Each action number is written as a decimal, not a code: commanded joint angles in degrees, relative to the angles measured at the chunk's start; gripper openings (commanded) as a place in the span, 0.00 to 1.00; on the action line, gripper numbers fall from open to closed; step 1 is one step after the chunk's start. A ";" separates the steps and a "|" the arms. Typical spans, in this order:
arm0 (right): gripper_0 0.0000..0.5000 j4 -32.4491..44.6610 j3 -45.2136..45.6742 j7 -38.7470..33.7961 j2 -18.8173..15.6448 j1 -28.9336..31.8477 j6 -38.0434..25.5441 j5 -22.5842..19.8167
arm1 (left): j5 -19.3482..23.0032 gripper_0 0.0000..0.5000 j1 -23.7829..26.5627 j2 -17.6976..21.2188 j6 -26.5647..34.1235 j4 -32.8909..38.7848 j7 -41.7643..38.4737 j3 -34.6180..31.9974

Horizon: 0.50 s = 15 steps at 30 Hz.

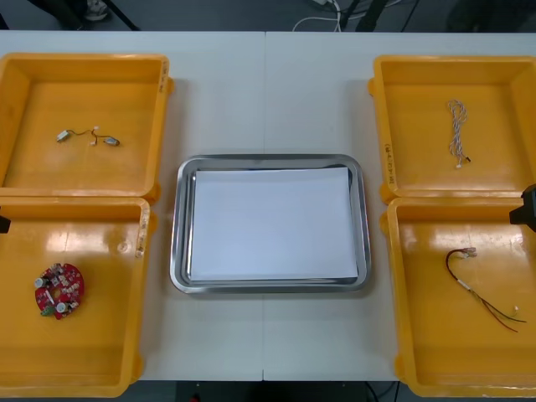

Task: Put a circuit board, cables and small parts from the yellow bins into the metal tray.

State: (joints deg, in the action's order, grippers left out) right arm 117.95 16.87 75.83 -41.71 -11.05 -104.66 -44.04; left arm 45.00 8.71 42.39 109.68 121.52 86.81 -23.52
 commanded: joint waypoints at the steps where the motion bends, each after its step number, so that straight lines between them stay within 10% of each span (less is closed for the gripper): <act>1: 1.00 0.53 1.06 1.33 0.31 0.32 -0.28 0.27 | -0.17 1.00 -0.89 0.15 0.32 1.70 -0.42 -1.80; 15: 1.00 0.53 1.06 1.33 0.31 0.32 -0.28 0.27 | -0.17 1.00 -0.89 0.15 0.32 1.70 -0.42 -1.80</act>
State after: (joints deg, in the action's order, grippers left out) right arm 117.95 16.87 75.83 -41.71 -11.05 -104.66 -44.04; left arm 45.00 8.71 42.39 109.68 121.52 86.81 -23.52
